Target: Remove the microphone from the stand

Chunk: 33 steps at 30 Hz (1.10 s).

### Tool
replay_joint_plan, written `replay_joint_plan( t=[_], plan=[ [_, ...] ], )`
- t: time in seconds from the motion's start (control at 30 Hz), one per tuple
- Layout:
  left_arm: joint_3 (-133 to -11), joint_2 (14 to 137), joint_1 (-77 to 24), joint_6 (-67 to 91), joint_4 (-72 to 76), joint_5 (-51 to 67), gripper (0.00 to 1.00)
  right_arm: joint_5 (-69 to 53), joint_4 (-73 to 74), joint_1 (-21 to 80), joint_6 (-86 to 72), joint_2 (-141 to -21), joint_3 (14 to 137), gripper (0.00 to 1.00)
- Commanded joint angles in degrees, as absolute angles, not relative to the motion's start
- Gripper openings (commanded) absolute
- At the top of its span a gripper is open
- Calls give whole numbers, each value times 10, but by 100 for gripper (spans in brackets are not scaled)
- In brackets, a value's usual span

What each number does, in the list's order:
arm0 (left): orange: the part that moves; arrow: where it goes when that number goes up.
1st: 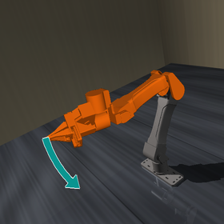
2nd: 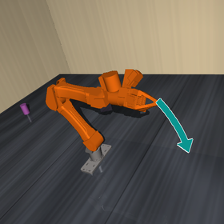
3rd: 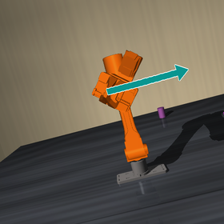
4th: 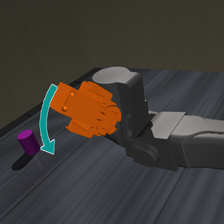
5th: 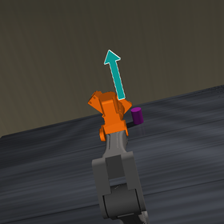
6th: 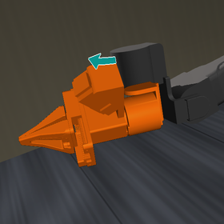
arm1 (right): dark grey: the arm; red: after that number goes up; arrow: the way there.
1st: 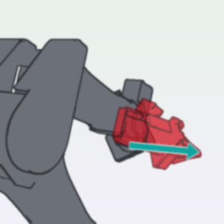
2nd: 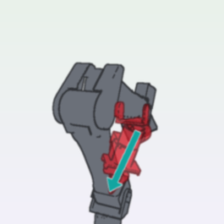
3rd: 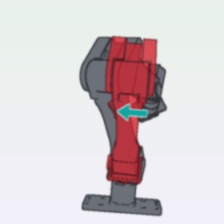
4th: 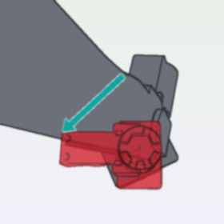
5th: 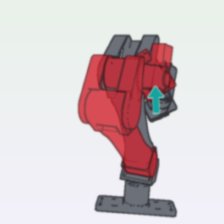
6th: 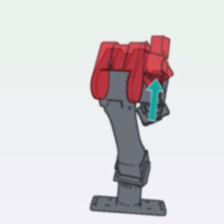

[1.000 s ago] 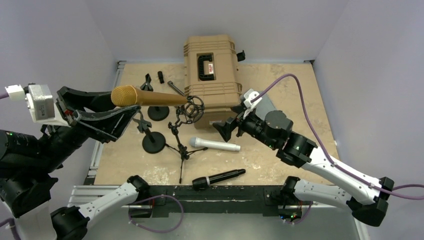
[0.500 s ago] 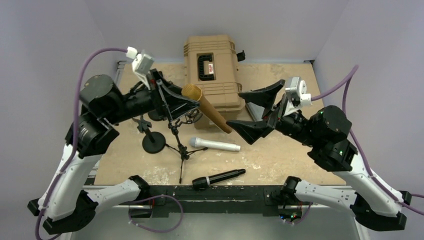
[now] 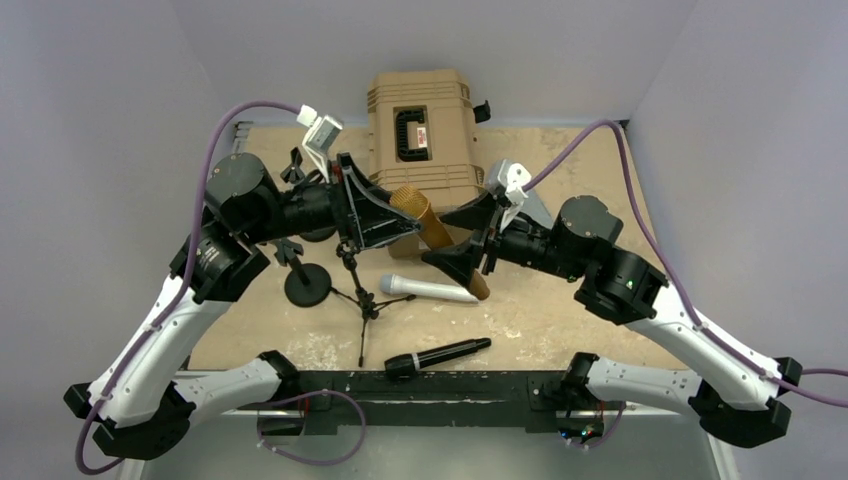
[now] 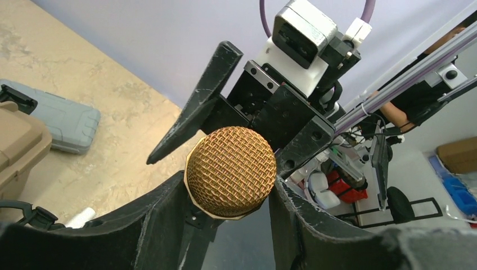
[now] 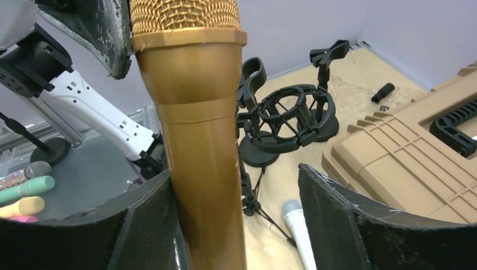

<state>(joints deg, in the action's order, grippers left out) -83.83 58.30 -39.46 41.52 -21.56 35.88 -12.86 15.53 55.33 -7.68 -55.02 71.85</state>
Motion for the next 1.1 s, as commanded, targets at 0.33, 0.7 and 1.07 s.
replay_joint_plan(
  t=[0.33, 0.7, 1.07],
  plan=[
    [-829, 562, -403, 400, -186, 363, 61, -39, 204, 552, 38, -495, 703, 0],
    [-837, 421, -403, 249, -376, 38, 89, 41, 427, 552, 228, -520, 692, 0],
    [-767, 330, -403, 257, -401, -119, 91, 30, 426, 576, 300, -595, 581, 0]
  ],
)
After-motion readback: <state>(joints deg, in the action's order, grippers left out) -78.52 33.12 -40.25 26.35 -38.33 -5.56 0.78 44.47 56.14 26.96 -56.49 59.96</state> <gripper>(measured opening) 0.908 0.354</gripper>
